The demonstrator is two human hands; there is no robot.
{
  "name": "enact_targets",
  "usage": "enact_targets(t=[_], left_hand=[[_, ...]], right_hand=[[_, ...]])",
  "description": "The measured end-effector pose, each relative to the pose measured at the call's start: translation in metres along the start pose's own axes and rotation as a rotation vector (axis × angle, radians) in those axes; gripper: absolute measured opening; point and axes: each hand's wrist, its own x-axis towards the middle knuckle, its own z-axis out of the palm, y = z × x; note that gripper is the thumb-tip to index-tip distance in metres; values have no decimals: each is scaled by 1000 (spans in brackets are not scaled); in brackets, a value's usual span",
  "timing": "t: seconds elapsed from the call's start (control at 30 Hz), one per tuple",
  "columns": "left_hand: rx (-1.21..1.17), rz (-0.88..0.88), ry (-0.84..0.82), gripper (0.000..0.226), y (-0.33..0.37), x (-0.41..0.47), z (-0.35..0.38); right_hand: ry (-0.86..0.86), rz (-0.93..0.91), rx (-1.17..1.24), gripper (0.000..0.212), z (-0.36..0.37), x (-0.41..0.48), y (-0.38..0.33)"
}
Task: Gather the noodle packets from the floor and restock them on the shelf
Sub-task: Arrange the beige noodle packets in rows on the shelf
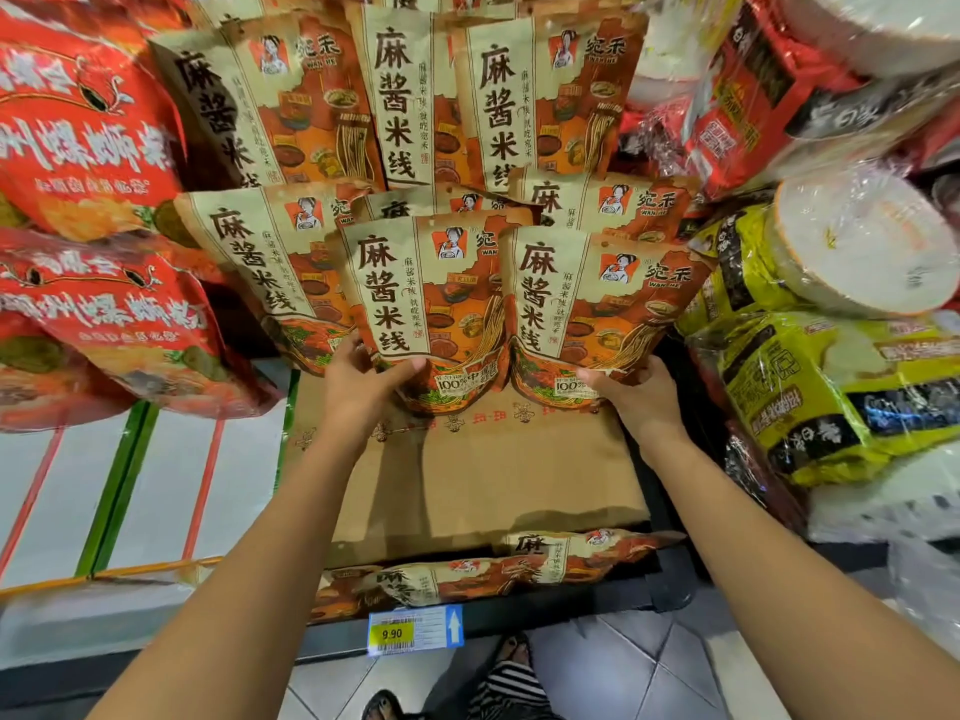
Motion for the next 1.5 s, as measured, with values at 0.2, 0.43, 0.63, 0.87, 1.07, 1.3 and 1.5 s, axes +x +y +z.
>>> enact_targets(t=[0.2, 0.43, 0.63, 0.87, 1.07, 1.3, 1.5], left_hand=[[6, -32, 2, 64, 3, -4, -2], [27, -63, -5, 79, 6, -3, -9], [161, -8, -39, 77, 9, -17, -24], [610, 182, 145, 76, 4, -49, -130], [792, 202, 450, 72, -35, -98, -276], [927, -107, 788, 77, -123, -206, -462], [937, -563, 864, 89, -198, -320, -553]], right_hand=[[42, 73, -113, 97, 6, -11, -4], [207, 181, -242, 115, 14, -27, -16], [242, 350, -444, 99, 34, -57, -29], [-119, 127, -643, 50, 143, -131, -55], [-415, -210, -811, 77, 294, -236, -68], [-733, -627, -1100, 74, 442, -392, -47], [-1009, -869, -1253, 77, 516, -517, 17]])
